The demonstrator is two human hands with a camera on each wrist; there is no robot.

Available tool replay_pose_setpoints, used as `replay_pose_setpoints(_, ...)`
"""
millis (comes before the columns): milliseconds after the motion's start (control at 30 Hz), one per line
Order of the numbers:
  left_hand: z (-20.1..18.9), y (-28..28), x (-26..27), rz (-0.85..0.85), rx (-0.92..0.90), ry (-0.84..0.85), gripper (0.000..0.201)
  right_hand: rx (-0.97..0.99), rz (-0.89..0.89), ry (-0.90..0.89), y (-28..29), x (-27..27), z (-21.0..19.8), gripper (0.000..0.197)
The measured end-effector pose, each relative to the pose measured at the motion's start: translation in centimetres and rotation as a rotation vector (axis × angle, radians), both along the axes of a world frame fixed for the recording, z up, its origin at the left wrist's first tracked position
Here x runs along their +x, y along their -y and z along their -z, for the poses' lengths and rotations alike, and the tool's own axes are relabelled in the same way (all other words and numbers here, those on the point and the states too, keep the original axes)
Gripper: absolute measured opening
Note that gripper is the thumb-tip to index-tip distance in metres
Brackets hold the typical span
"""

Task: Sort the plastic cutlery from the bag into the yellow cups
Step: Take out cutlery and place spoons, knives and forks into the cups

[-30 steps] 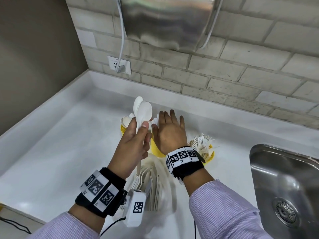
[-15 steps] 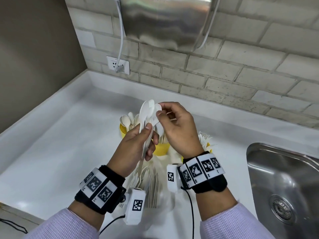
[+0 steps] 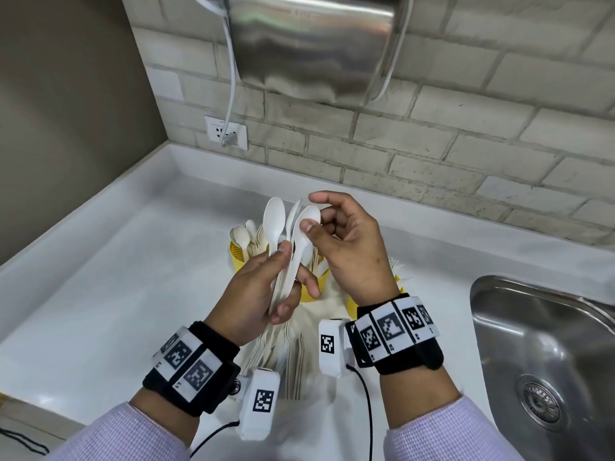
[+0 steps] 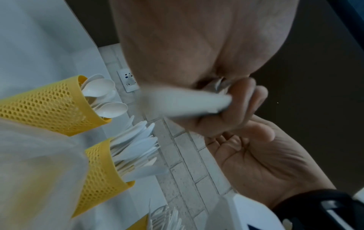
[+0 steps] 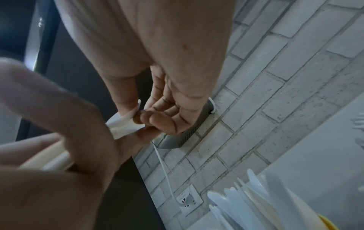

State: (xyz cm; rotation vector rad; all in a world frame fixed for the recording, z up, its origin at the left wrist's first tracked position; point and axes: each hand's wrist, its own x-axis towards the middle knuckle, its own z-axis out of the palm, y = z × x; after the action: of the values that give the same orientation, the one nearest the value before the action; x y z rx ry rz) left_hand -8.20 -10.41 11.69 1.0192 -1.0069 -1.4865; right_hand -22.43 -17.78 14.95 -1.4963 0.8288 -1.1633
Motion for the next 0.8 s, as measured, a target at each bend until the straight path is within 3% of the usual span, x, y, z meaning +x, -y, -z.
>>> replay_pose_setpoints(133, 0.2, 0.0, 0.2, 0.101, 0.063, -0.098, 0.073, -0.019, -0.031, -0.028, 0.1, -0.5, -0.2, 0.034)
replay_pose_setpoints(267, 0.0, 0.2, 0.4, 0.162, 0.113, -0.310, 0.053, -0.079, -0.061, -0.115, 0.2, -0.8, -0.4, 0.030)
replay_pose_setpoints(367, 0.2, 0.4, 0.4, 0.224, 0.131, -0.382, 0.045, -0.036, -0.119, -0.078, 0.2, -1.1, -0.5, 0.020)
replay_pose_setpoints(533, 0.2, 0.5, 0.0, 0.227, 0.128, -0.334, 0.056, 0.072, -0.104, 0.043, 0.0, -1.3, -0.7, 0.007)
replay_pose_setpoints(800, 0.2, 0.4, -0.2, 0.118, 0.090, -0.124, 0.043, -0.074, 0.237, 0.094, 1.2, -1.5, -0.6, 0.005)
